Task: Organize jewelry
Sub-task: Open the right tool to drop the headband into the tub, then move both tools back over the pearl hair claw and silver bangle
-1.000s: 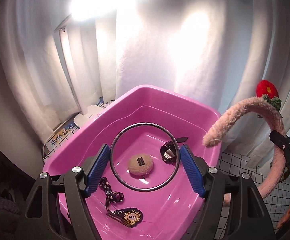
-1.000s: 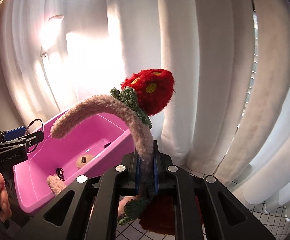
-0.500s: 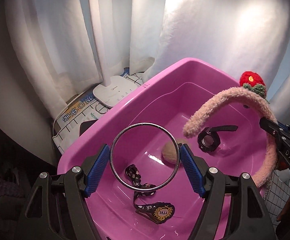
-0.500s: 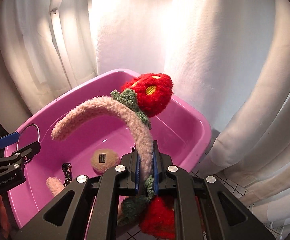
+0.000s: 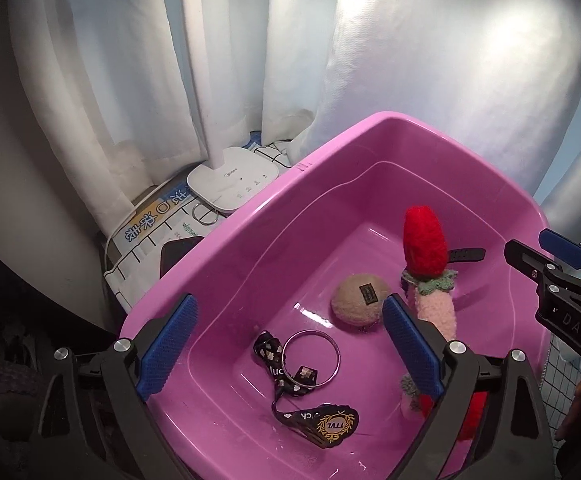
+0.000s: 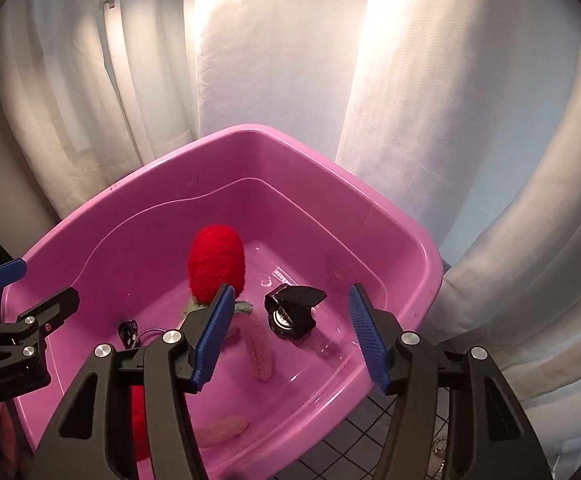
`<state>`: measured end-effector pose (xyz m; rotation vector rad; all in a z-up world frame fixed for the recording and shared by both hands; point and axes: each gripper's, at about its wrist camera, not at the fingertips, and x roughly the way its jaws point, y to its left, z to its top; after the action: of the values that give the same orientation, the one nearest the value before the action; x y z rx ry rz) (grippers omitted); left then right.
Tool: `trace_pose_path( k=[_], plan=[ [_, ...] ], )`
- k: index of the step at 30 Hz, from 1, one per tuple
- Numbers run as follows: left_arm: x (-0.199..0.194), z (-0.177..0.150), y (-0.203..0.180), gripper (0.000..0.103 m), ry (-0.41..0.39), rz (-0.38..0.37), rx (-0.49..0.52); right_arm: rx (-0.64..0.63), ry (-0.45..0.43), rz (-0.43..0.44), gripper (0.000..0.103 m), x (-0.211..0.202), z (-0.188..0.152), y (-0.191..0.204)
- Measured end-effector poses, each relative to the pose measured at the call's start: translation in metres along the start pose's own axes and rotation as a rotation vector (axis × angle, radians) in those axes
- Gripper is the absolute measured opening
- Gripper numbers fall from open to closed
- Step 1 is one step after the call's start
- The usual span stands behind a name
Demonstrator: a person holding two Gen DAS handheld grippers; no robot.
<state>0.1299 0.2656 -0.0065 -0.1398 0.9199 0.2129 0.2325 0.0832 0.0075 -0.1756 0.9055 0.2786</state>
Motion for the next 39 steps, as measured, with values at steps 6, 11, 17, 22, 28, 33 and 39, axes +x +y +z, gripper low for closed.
trace_pose_path(
  k=[6, 11, 17, 22, 28, 33, 39],
  plan=[
    [-0.007, -0.003, 0.002, 0.092, -0.010, -0.011, -0.018, 0.041, -0.030, 0.022, 0.057, -0.019, -0.005, -0.009],
    [-0.024, -0.008, -0.012, 0.092, -0.035, -0.043, 0.004, 0.086, -0.078, 0.037, 0.057, -0.049, -0.025, -0.023],
    [-0.050, -0.018, -0.046, 0.093, -0.067, -0.130, 0.052, 0.183, -0.121, 0.027, 0.058, -0.090, -0.067, -0.057],
    [-0.067, -0.029, -0.086, 0.094, -0.073, -0.230, 0.108, 0.273, -0.132, -0.032, 0.058, -0.119, -0.111, -0.098],
    [-0.084, -0.048, -0.137, 0.096, -0.093, -0.358, 0.172, 0.406, -0.122, -0.132, 0.061, -0.152, -0.175, -0.153],
    [-0.082, -0.066, -0.177, 0.097, -0.066, -0.440, 0.228, 0.503, -0.070, -0.205, 0.064, -0.167, -0.237, -0.187],
    [-0.065, -0.086, -0.224, 0.097, -0.018, -0.447, 0.323, 0.583, 0.026, -0.226, 0.067, -0.151, -0.299, -0.197]
  ],
)
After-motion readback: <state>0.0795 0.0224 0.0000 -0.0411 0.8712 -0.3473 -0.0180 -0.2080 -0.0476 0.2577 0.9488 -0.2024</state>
